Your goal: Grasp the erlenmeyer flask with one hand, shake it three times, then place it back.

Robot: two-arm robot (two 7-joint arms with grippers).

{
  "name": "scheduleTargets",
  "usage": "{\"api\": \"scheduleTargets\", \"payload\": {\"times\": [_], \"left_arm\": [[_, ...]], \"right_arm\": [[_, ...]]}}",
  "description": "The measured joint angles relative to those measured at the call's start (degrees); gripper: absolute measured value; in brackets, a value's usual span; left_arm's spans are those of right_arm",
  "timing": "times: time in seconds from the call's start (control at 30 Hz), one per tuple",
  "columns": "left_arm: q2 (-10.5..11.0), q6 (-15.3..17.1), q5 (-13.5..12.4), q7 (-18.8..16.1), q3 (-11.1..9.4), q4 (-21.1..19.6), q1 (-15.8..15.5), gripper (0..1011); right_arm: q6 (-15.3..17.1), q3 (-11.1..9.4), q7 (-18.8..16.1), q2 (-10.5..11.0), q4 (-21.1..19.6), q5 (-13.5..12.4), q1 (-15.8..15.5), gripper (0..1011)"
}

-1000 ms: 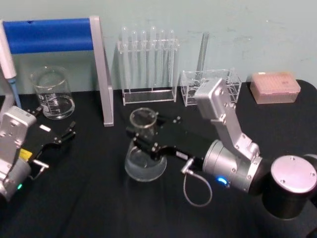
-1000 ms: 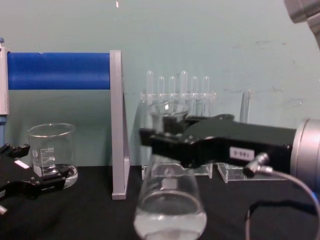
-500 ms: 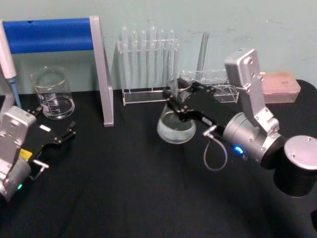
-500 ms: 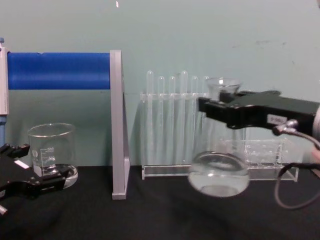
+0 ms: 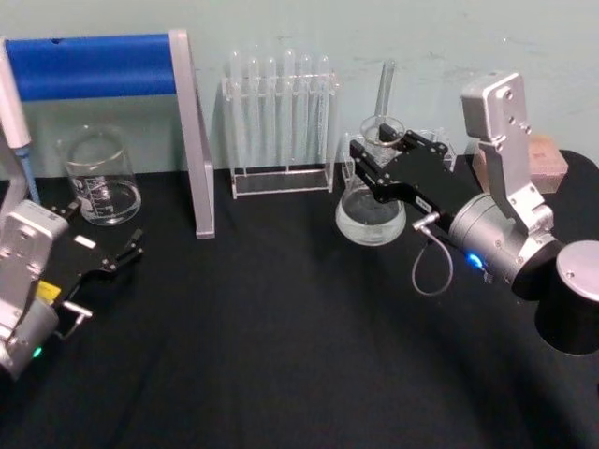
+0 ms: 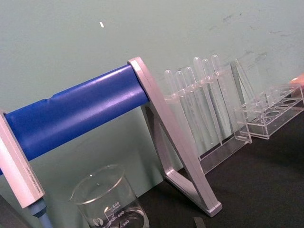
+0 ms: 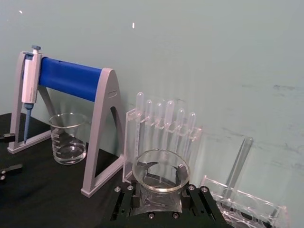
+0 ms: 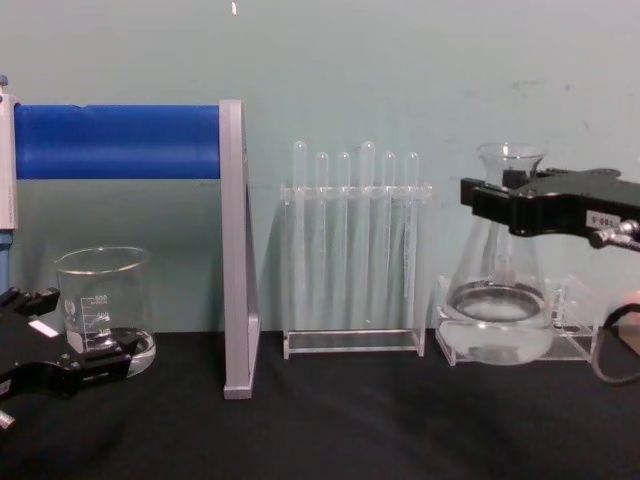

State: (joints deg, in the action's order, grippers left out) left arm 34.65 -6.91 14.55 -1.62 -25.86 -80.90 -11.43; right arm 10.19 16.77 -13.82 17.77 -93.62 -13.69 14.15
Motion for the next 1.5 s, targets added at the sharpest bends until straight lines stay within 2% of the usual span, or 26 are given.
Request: {"api": "scheduleTargets", "payload": {"times": [0.37, 0.67, 0.87, 1.27, 1.5], "left_arm": [[0.0, 0.0, 0.0, 0.0, 0.0, 0.0, 0.0, 1001], [0.0, 0.0, 0.0, 0.0, 0.0, 0.0, 0.0, 1001], [0.0, 0.0, 0.0, 0.0, 0.0, 0.0, 0.0, 1001], [0.0, 0.0, 0.0, 0.0, 0.0, 0.0, 0.0, 1001], [0.0, 0.0, 0.0, 0.0, 0.0, 0.0, 0.0, 1001]], "right_arm": [[0.19, -0.77, -0.47, -0.72, 0.21, 0.62, -0.1, 449], [0.55, -0.5, -1.74, -0.85, -0.42, 0.6, -0.46, 449], [0.78, 0.24, -2.82, -0.67, -1.31, 0.18, -0.95, 450], [0.73, 3.13, -6.31, 0.84, -3.44, -1.76, -2.09, 449], [-1.3, 4.66, -7.36, 1.59, -2.97, -2.53, -2.17, 449]]}}
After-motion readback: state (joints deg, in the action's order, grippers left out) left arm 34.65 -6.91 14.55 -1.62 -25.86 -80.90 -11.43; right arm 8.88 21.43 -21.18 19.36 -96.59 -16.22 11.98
